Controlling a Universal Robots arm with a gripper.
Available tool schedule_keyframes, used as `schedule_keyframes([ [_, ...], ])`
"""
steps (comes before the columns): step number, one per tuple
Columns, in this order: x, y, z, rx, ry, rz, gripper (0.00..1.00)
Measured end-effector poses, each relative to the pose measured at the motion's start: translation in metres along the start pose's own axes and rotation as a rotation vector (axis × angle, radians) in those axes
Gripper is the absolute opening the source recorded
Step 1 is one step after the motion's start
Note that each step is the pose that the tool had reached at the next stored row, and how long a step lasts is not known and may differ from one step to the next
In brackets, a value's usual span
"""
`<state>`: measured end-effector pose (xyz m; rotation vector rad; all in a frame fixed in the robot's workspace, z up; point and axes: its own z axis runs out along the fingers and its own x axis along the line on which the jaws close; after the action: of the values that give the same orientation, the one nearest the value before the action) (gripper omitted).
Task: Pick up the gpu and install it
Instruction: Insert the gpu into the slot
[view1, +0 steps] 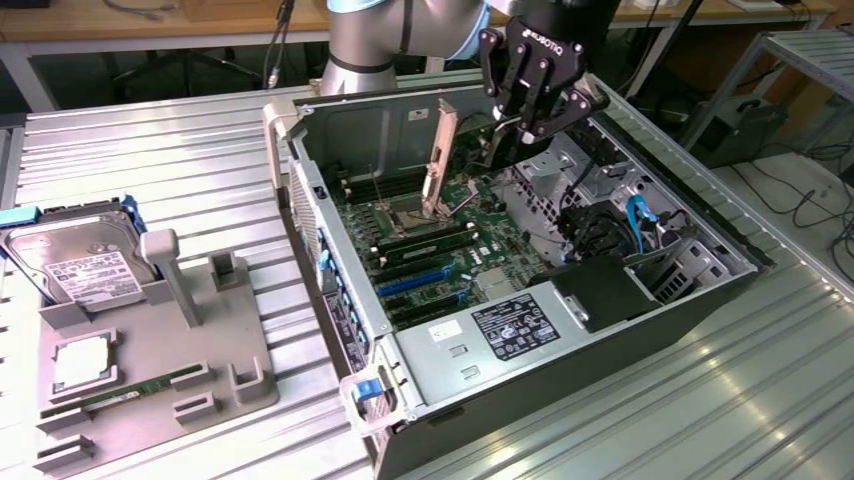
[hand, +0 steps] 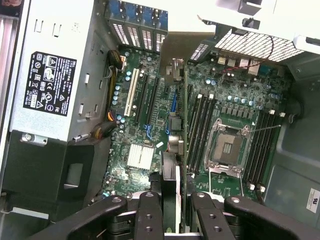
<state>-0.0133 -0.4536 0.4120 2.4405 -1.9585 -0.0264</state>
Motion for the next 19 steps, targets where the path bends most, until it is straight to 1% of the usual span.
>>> schedule_keyframes([
  [19,0.0001,-0.0001,0.0067,0.0,0.0,0.0,0.27],
])
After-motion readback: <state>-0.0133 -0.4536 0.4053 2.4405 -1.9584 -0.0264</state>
